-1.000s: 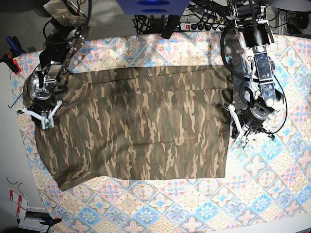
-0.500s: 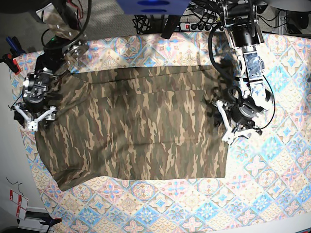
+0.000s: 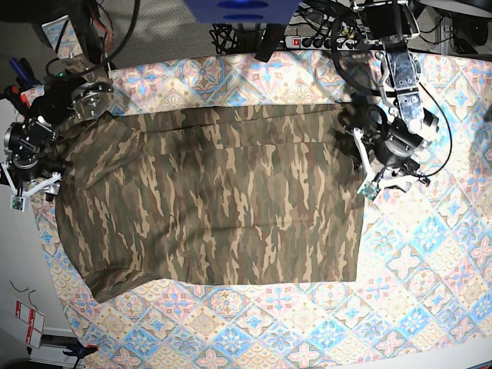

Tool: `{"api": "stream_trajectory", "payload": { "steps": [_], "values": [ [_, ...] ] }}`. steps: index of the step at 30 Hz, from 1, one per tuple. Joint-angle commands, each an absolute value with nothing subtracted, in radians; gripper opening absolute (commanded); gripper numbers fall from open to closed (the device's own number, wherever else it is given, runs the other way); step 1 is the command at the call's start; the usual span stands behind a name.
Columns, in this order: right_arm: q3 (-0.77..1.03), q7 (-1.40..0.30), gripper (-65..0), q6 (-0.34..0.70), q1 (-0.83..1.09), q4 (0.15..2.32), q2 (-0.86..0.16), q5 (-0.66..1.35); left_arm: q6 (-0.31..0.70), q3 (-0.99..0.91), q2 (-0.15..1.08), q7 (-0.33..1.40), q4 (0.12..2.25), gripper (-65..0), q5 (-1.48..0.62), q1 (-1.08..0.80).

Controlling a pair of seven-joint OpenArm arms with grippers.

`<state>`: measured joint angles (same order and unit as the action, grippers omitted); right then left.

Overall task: Fold the T-shirt properly
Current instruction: 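Grasp the collar-side corners of the shirt with both grippers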

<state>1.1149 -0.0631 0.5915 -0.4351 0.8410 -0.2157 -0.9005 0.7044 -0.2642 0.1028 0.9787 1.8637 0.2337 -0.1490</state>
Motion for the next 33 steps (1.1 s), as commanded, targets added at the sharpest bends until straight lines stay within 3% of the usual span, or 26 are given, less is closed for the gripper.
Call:
{"api": "stream_trajectory", "payload": {
  "steps": [1, 6, 12, 18, 21, 24, 33],
  "values": [
    [1.110, -0.038, -15.8, 0.595, -0.464, 0.852, -0.248, -0.886, 0.698, -0.266, 0.111, 0.963, 1.883, -29.3, 0.231, -0.142],
    [1.110, -0.104, -12.2, 0.595, -0.464, 0.739, -0.312, -0.883, 0.698, -0.272, 0.111, 0.964, 1.885, -29.4, 0.231, -0.162],
    [1.112, -0.054, -11.1, 0.595, -0.458, 0.516, -0.381, -0.881, 0.698, -0.274, 0.140, 0.969, 1.908, -28.9, 0.231, -0.199],
    [1.109, -0.044, -11.1, 0.599, -0.458, 0.483, -0.392, -0.883, 0.698, -0.306, 0.142, 0.970, 1.929, -28.7, 0.234, -0.232],
    [1.104, -0.042, -11.1, 0.616, -0.458, 0.483, -0.392, -0.885, 0.698, -0.306, 0.142, 0.964, 1.867, -28.7, 0.232, -0.232],
    [1.109, -0.044, -11.1, 0.698, -0.458, 0.487, -0.392, -0.885, 0.698, -0.306, 0.140, 0.955, 1.788, -29.0, 0.231, -0.199],
    [1.106, -0.044, -11.2, 0.698, -0.463, 0.479, -0.387, -0.885, 0.698, -0.309, 0.170, 0.809, 1.475, -29.4, 0.232, 0.024]
  ]
}}
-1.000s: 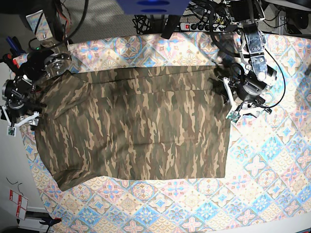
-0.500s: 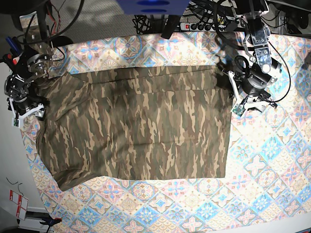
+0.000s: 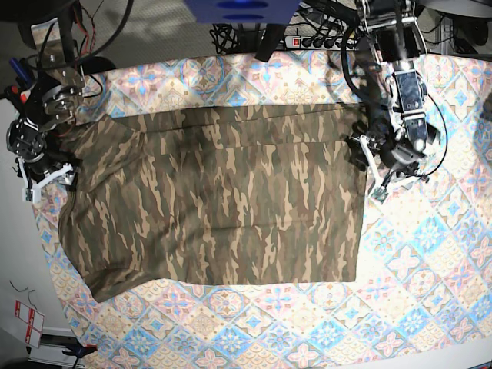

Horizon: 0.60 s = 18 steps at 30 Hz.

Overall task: Fold the T-shirt properly
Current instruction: 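Grasp the collar-side corners of the shirt with both grippers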

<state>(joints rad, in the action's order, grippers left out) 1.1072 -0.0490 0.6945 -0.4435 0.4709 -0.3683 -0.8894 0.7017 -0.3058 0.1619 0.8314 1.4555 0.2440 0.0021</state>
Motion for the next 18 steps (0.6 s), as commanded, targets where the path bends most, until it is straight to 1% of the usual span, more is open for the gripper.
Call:
{"api": "stream_trajectory", "payload": {
  "steps": [1, 4, 9, 15, 18],
  "values": [
    [1.106, -0.044, -11.2, 0.698, -0.463, 0.479, -0.384, -0.885, 0.698, -0.323, 0.171, 0.803, 1.431, -29.4, 0.232, 0.061],
    [1.102, -0.042, -11.2, 0.698, -0.467, 0.479, -0.377, -0.885, 0.698, -0.397, 0.171, 0.750, 1.331, -29.4, 0.232, 0.140],
    [1.102, -0.044, -11.2, 0.698, -0.499, 0.479, -0.377, -0.888, 0.698, -0.406, 0.202, 0.602, 1.084, -29.4, 0.232, 0.262],
    [1.102, -0.038, -11.2, 0.698, -0.499, 0.479, -0.375, -0.888, 0.698, -0.406, 0.237, 0.380, 0.607, -29.3, 0.232, 0.420],
    [1.104, -0.035, -11.2, 0.698, -0.501, 0.479, -0.375, -0.886, 0.698, -0.403, 0.248, 0.300, 0.406, -29.4, 0.236, 0.484]
  ]
}}
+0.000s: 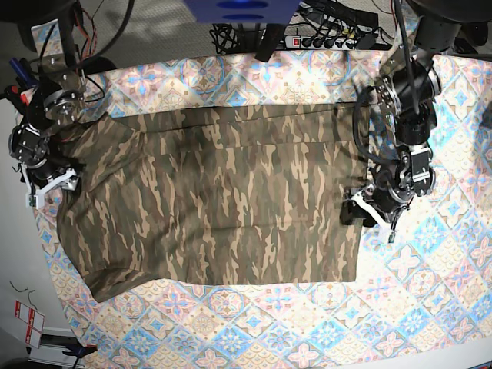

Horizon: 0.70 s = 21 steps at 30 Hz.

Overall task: Fold the T-shirt properly
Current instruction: 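Grasp the collar-side corners of the shirt with both grippers, then pinch the shirt edges with both grippers and pull them slightly apart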

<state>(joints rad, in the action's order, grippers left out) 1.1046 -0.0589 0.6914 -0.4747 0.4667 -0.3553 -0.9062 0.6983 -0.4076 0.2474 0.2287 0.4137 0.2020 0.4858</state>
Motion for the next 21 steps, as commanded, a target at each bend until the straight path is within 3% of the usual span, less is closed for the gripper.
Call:
{"api": "stream_trajectory", "payload": {
  "steps": [1, 7, 13, 21],
  "values": [
    [1.104, -0.035, -11.2, 0.698, -0.503, 0.481, -0.375, -0.885, 0.698, -0.394, 0.246, 0.277, 0.352, -29.4, 0.245, 0.504],
    [1.101, -0.007, -11.2, 0.687, -0.542, 0.481, -0.377, -0.889, 0.698, -0.294, 0.199, 0.252, 0.312, -30.4, 0.245, 0.519],
    [1.059, 0.039, -11.2, 0.680, -0.553, 0.452, -0.377, -0.889, 0.698, -0.285, 0.156, 0.252, 0.306, -41.2, 0.252, 0.513],
    [1.058, 0.119, -11.1, 0.616, -0.615, 0.220, -0.437, -0.889, 0.698, -0.285, 0.156, 0.255, 0.306, -41.9, 0.254, 0.490]
  ]
}}
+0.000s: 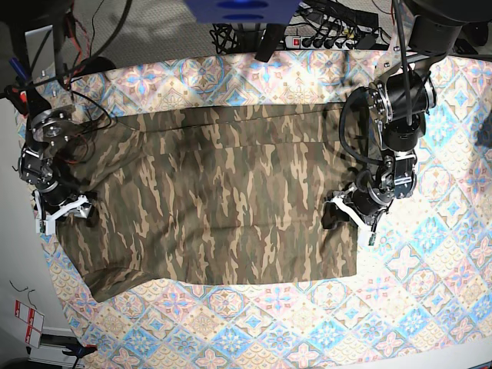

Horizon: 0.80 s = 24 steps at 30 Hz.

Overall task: Fold the T-shirt properly
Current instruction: 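Pinch the shirt edges with both grippers and pull them slightly apart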

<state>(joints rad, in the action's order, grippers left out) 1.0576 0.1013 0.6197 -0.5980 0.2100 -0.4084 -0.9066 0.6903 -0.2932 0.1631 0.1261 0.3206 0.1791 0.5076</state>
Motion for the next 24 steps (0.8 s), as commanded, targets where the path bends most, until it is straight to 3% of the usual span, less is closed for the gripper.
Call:
{"api": "stream_trajectory", "payload": {
  "steps": [1, 8, 10, 14, 17, 19, 21, 24],
  "values": [
    [1.058, 0.142, -11.1, 0.615, -0.615, 0.205, -0.440, -0.889, 0.698, -0.285, 0.156, 0.255, 0.306, -41.9, 0.254, 0.489],
    [1.058, 0.177, -11.4, 0.615, -0.615, 0.182, -0.440, -0.889, 0.698, -0.285, 0.157, 0.255, 0.312, -41.9, 0.254, 0.455],
    [1.058, 0.177, -14.8, 0.615, -0.615, 0.182, -0.438, -0.900, 0.698, -0.285, 0.157, 0.255, 0.312, -41.9, 0.254, 0.455],
    [1.059, 0.179, -33.4, 0.615, -0.615, 0.182, -0.433, -1.007, 0.698, -0.285, 0.157, 0.255, 0.312, -43.8, 0.254, 0.455],
    [1.061, 0.177, -48.4, 0.610, -0.615, 0.182, -0.432, -1.017, 0.698, -0.285, 0.157, 0.255, 0.312, -51.3, 0.265, 0.460],
    [1.061, 0.177, -56.2, 0.555, -0.619, 0.188, -0.432, -1.017, 0.698, -0.285, 0.156, 0.254, 0.312, -53.9, 0.288, 0.461],
    [1.059, 0.182, -60.4, 0.467, -0.621, 0.188, -0.432, -1.020, 0.698, -0.286, 0.153, 0.251, 0.312, -54.3, 0.294, 0.463],
    [1.058, 0.185, -60.9, 0.453, -0.621, 0.191, -0.433, -1.021, 0.698, -0.286, 0.150, 0.249, 0.364, -54.7, 0.288, 0.456]
  ]
}}
